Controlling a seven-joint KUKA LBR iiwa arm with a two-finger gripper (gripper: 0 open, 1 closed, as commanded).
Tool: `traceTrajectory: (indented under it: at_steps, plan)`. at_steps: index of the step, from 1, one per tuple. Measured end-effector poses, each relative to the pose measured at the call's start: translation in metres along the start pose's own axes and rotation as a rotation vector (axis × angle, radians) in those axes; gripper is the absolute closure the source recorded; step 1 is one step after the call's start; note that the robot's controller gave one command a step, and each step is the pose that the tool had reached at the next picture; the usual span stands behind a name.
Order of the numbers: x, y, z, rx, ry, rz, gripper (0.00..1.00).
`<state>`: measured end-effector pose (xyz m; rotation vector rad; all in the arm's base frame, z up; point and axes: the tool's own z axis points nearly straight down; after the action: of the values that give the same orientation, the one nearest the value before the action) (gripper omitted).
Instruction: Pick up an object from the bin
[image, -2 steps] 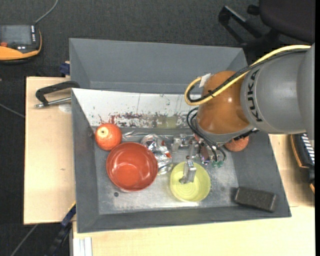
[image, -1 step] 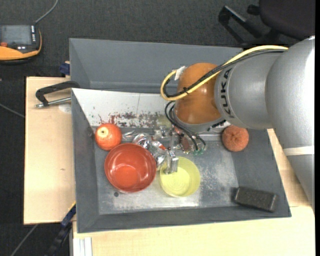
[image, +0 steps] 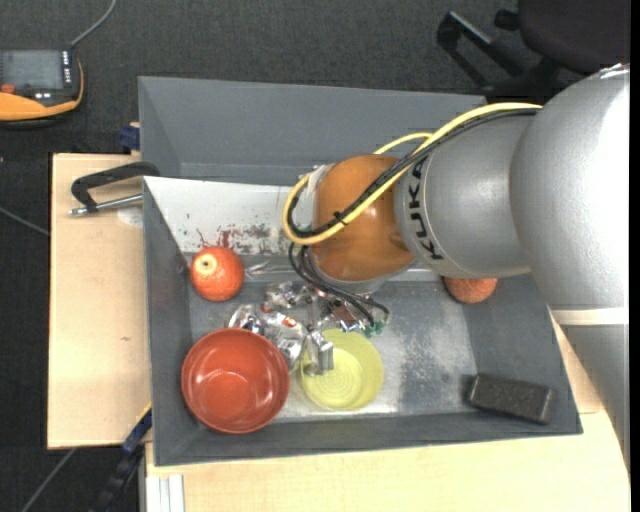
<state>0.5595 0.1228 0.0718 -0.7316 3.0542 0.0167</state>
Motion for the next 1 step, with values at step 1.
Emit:
traceTrajectory:
  at_steps: [1]
  plan:
    - [0.0191,-0.0861,-0.0002,0.005,-0.006,-0.024,0.00]
